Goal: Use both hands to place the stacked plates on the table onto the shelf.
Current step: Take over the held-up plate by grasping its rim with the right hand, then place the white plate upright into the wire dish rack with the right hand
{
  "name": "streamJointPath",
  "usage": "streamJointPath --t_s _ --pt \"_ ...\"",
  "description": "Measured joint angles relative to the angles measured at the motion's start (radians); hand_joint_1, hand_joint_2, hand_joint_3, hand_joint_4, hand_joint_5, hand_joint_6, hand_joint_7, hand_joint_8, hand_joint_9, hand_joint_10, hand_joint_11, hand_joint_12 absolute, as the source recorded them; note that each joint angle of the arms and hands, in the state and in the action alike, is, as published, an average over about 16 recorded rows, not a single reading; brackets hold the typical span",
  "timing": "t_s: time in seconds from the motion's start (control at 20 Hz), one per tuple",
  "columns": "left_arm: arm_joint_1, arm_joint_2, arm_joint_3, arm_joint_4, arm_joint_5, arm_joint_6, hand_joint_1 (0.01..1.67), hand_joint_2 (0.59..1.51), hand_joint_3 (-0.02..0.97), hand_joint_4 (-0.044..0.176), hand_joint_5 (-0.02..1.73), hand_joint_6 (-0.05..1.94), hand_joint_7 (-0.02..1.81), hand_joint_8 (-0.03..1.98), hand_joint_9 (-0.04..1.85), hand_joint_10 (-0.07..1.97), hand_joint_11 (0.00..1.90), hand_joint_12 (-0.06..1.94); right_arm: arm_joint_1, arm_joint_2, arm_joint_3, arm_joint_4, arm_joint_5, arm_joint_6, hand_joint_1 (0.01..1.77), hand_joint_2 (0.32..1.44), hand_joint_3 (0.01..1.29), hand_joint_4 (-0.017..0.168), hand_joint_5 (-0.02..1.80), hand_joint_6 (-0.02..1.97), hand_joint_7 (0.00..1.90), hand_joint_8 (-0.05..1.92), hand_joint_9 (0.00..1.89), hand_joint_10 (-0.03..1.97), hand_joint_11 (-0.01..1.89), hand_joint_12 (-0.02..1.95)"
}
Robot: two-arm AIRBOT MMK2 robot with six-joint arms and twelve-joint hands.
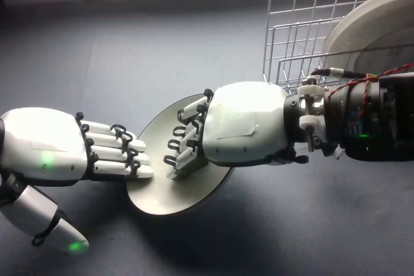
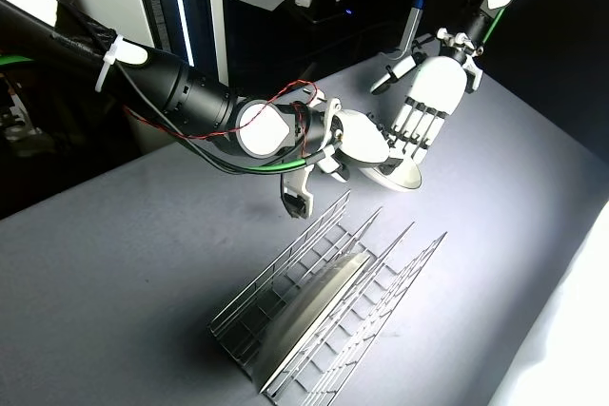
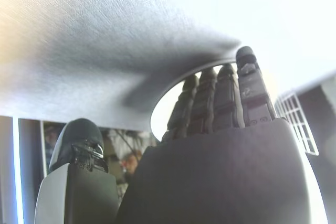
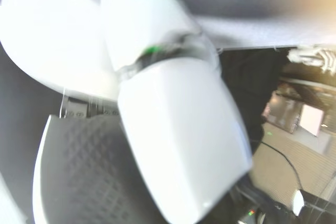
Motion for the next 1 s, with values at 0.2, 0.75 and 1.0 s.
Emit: streamJointPath --t_s 0.2,0.75,1.0 --pt "-0.033 0.015 -0.004 0.012 -0.005 -0.006 0.02 1.124 0.005 -0.004 0.02 -0.01 0.00 -0.01 -0.02 -0.04 0.02 0.02 0.001 0.003 -0.001 0.005 0.020 -0.004 1.59 1.02 0.01 0.002 0.66 0.34 0.69 0.24 0.68 0.44 0.54 1.27" --pt "-0.207 0.109 -0.005 0.037 -0.053 -0.044 0.01 1.128 0.005 0.000 0.05 0.01 0.02 0.00 0.01 0.00 0.02 0.01 0.025 0.099 -0.077 0.060 0.058 -0.006 1.44 0.95 0.01 0.002 0.85 0.80 0.94 0.57 0.90 0.98 0.92 0.89" --pt "-0.268 0.163 0.001 0.043 -0.092 -0.058 0.01 1.129 0.005 -0.001 0.05 0.01 0.02 0.00 0.02 0.01 0.02 0.01 0.050 0.182 -0.151 0.138 0.062 -0.006 1.42 0.96 0.01 0.000 0.90 0.87 0.99 0.63 0.94 1.01 0.94 0.88"
